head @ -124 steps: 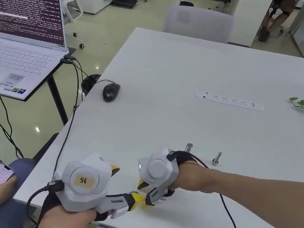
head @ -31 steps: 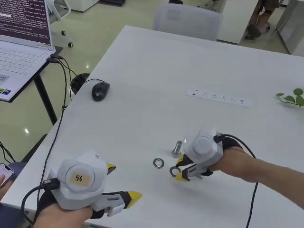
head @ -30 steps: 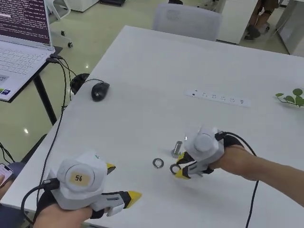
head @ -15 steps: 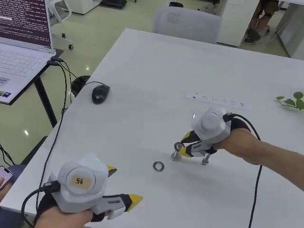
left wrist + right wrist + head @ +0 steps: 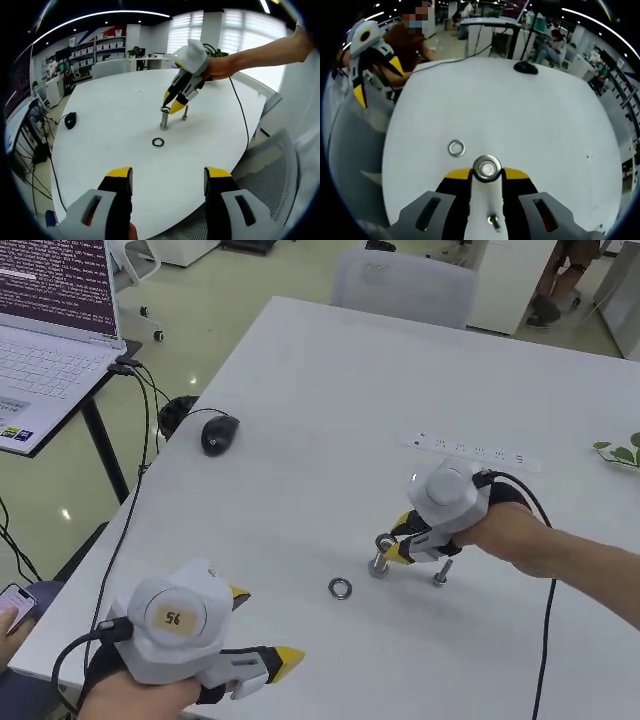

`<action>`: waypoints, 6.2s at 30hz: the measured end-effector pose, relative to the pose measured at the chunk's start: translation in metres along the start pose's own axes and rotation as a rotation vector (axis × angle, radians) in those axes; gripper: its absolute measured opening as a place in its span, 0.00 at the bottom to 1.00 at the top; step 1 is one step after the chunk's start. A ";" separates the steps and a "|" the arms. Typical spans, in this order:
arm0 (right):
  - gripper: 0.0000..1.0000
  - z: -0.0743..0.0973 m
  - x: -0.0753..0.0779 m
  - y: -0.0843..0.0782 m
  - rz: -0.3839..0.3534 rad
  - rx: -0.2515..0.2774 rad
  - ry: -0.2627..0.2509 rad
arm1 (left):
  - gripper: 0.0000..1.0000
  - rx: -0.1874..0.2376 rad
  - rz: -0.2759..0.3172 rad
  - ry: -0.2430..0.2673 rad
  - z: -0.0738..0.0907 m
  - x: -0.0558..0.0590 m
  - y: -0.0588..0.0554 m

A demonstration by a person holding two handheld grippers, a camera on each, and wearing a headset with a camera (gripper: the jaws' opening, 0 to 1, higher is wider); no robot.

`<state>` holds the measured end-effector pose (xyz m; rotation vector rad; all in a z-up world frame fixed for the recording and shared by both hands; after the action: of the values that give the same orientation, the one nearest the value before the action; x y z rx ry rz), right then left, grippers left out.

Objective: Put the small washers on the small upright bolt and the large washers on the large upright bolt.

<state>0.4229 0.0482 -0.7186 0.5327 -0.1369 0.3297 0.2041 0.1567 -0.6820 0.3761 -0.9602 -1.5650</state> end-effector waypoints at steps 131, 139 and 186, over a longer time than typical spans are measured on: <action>0.25 -0.050 -0.090 -0.018 -0.179 -0.126 0.055 | 0.57 0.003 0.001 -0.009 -0.001 0.006 -0.005; 0.26 -0.040 -0.103 -0.028 -0.226 -0.091 0.082 | 0.57 0.003 -0.012 -0.022 -0.004 0.012 -0.002; 0.24 -0.044 -0.101 -0.020 0.489 -0.128 0.373 | 0.57 -0.005 -0.010 -0.001 0.000 0.005 -0.003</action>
<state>0.3367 0.0270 -0.7874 0.2969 0.0767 0.8846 0.2006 0.1516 -0.6824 0.3769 -0.9563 -1.5769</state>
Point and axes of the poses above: the centre of the closed fingertips' face, and the gripper's own axes: z roughly backward along the fingers, x roughly to its right, y roughly out of its top, the point moved 4 cm from there along z, roughly backward along the fingers, and after that the axes turned 12 degrees about z, right-handed, at the moved point
